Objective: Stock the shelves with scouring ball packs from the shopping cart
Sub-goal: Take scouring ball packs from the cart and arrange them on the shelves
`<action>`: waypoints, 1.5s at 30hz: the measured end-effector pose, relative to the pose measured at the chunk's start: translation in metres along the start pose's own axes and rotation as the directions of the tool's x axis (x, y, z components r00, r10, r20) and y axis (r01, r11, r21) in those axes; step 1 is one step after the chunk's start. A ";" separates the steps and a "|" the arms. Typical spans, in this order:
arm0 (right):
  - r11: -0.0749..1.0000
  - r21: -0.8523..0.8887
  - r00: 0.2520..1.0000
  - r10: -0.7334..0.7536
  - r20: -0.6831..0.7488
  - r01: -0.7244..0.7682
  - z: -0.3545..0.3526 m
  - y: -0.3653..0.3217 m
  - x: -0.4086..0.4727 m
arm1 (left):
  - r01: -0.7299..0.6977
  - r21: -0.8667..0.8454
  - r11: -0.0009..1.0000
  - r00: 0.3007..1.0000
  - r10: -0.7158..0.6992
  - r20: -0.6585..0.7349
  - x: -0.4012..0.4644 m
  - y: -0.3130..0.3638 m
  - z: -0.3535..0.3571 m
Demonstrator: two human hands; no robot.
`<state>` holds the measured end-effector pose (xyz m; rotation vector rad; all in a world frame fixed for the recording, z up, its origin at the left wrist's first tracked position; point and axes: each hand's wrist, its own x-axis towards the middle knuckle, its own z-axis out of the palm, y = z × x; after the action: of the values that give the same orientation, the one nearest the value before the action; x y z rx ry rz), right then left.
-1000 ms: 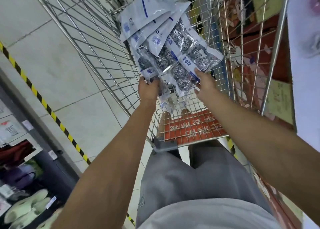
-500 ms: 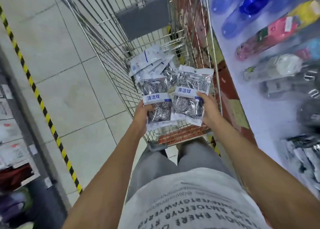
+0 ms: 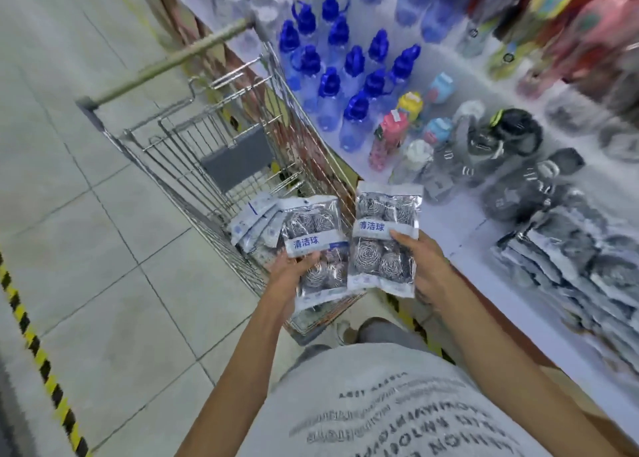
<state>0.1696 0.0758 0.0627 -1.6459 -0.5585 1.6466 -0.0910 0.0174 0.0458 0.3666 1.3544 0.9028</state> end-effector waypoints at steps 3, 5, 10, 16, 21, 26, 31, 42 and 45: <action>0.998 0.038 0.996 -0.047 -0.075 0.050 -0.034 0.002 -0.034 | 0.014 0.058 0.998 0.997 -0.019 0.079 -0.013 -0.003 0.014; 0.992 0.110 0.992 -0.050 -0.112 0.062 -0.056 0.010 -0.054 | 0.025 0.107 0.994 0.989 -0.040 0.139 -0.021 -0.005 0.025; 0.969 0.219 0.963 -0.054 -0.263 0.114 -0.111 0.029 -0.101 | -0.024 0.249 0.968 0.968 -0.040 0.249 -0.033 -0.014 0.073; 0.917 0.361 0.931 -0.028 -0.364 0.169 -0.184 0.055 -0.153 | -0.085 0.383 0.920 0.931 -0.063 0.360 -0.052 -0.037 0.145; 0.880 0.424 0.879 0.016 -0.477 0.214 -0.252 0.082 -0.200 | -0.106 0.473 0.874 0.882 -0.137 0.451 -0.081 -0.073 0.213; 0.831 0.490 0.831 0.062 -0.553 0.264 -0.330 0.112 -0.252 | -0.097 0.514 0.852 0.848 -0.200 0.490 -0.116 -0.124 0.283; 0.837 0.476 0.794 0.087 -0.602 0.270 -0.413 0.144 -0.296 | -0.044 0.530 0.847 0.837 -0.258 0.482 -0.149 -0.186 0.344; 0.874 0.415 0.703 0.131 -0.699 0.251 -0.555 0.165 -0.305 | -0.025 0.567 0.823 0.808 -0.317 0.497 -0.172 -0.268 0.449; 0.905 0.363 0.699 0.112 -0.707 0.223 -0.588 0.153 -0.292 | -0.057 0.559 0.827 0.791 -0.305 0.531 -0.160 -0.271 0.482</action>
<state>0.6907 -0.3508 0.0907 -1.7266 0.1531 0.8490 0.4610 -0.1427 0.0721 0.9178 0.9864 0.1992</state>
